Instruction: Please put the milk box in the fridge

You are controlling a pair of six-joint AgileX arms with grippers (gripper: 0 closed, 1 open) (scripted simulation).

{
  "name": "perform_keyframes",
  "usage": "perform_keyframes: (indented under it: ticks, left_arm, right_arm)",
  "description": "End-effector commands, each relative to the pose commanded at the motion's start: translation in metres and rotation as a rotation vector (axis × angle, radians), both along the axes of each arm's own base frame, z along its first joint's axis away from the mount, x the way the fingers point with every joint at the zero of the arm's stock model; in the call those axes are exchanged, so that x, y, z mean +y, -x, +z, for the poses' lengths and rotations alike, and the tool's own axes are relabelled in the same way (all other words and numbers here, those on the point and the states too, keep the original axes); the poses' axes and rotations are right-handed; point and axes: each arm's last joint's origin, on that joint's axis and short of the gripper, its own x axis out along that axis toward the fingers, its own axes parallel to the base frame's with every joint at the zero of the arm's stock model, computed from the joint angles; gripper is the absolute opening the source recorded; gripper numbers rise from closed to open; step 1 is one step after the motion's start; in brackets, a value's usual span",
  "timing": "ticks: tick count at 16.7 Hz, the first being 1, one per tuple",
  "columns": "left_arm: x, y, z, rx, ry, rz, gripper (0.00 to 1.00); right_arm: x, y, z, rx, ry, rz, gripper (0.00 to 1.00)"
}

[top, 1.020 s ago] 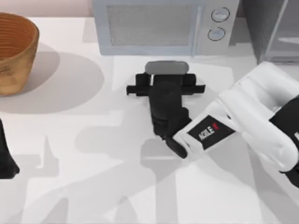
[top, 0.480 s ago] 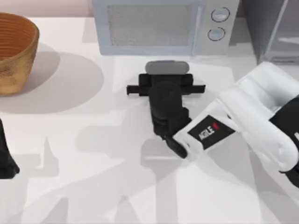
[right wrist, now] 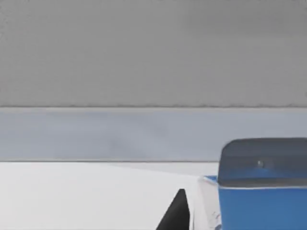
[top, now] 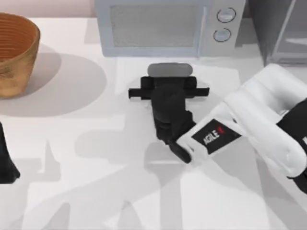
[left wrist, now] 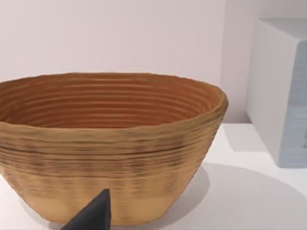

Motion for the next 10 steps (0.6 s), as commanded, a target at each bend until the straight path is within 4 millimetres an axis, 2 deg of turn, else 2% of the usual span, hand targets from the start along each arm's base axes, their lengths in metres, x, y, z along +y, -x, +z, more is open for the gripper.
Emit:
perform_keyframes:
  ticks: [2,5,7,10]
  left_arm:
    - [0.0,0.0,0.0,0.0,0.0,0.0,1.0]
    - [0.0,0.0,0.0,0.0,0.0,0.0,1.0]
    - [0.0,0.0,0.0,0.0,0.0,0.0,1.0]
    - [0.0,0.0,0.0,0.0,0.0,0.0,1.0]
  right_arm:
    - [0.012,0.01,0.011,0.015,-0.01,0.028,0.0]
    - [0.025,0.017,0.051,0.011,-0.039,0.054,0.0]
    - [0.027,0.017,0.083,-0.002,-0.05,0.048,0.0]
    - [0.016,0.01,0.126,-0.018,-0.041,0.02,0.0]
